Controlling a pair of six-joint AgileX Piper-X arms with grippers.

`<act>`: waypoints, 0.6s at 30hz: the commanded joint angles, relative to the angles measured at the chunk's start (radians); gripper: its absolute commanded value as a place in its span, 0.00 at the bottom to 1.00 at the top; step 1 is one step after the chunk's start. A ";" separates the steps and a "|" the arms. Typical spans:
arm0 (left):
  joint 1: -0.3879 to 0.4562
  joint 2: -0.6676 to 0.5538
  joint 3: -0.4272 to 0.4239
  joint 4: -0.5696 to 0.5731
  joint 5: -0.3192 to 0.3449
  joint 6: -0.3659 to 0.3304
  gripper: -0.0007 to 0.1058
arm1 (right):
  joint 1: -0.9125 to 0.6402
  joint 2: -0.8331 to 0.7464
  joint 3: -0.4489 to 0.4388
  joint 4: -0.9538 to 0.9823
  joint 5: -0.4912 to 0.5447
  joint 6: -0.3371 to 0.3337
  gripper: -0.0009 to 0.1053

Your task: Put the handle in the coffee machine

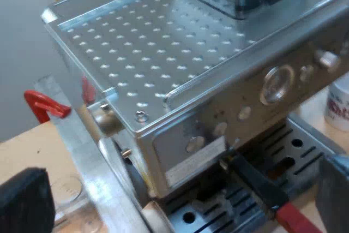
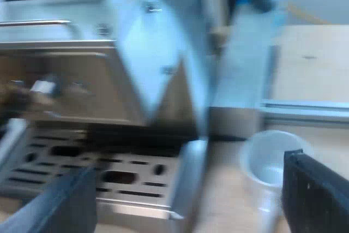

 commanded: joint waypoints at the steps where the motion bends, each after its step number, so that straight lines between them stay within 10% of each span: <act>1: 0.064 -0.008 -0.005 0.011 -0.007 -0.032 0.99 | -0.023 -0.072 -0.012 0.060 0.058 -0.025 0.68; 18: 0.222 -0.279 0.043 0.049 0.075 -0.035 0.99 | -0.022 -0.424 -0.012 0.240 0.208 -0.105 0.68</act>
